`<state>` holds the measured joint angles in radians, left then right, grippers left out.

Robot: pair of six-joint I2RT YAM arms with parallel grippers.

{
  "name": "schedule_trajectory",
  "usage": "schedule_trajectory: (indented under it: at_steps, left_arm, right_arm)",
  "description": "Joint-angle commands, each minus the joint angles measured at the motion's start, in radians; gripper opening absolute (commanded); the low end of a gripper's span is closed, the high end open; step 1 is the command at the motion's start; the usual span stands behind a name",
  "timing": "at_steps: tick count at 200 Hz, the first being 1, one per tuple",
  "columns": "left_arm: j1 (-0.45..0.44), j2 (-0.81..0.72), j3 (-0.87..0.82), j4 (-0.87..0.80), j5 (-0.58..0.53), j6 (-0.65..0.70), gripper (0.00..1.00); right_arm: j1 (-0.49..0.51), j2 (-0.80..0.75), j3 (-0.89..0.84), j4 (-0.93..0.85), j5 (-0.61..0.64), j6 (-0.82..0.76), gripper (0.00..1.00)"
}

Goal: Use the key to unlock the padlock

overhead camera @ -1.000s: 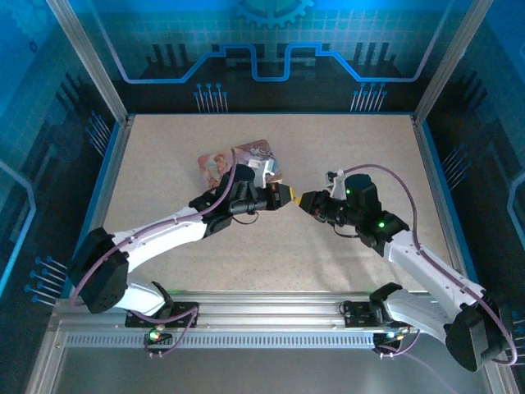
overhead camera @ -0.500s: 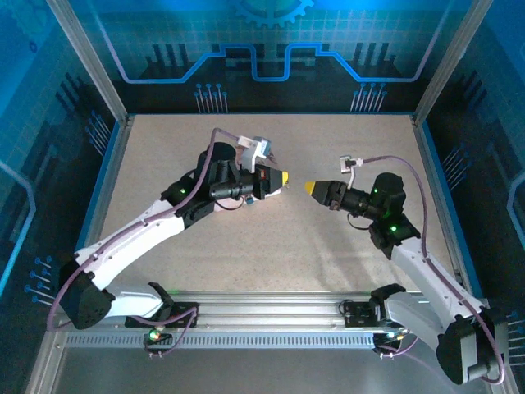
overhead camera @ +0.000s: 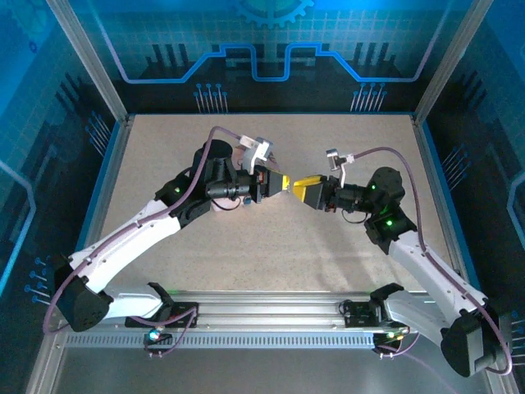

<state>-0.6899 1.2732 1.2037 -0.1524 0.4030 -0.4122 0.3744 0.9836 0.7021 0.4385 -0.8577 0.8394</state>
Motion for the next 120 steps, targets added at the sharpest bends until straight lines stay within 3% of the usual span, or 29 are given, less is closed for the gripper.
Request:
schedule_trajectory:
  at_steps: [1,65,120]
  left_arm:
    - [0.006,-0.021,0.021,0.011,0.037,0.003,0.0]
    - [0.006,-0.018,0.01,0.033,0.042,-0.01,0.0]
    - [0.006,-0.02,0.005,0.039,0.042,-0.013,0.0]
  right_arm:
    - [0.017,0.007,0.032,0.02,-0.011,-0.02,0.38]
    - [0.047,0.03,0.04,0.009,-0.011,-0.03,0.38]
    - [0.059,0.05,0.054,0.002,-0.011,-0.033,0.28]
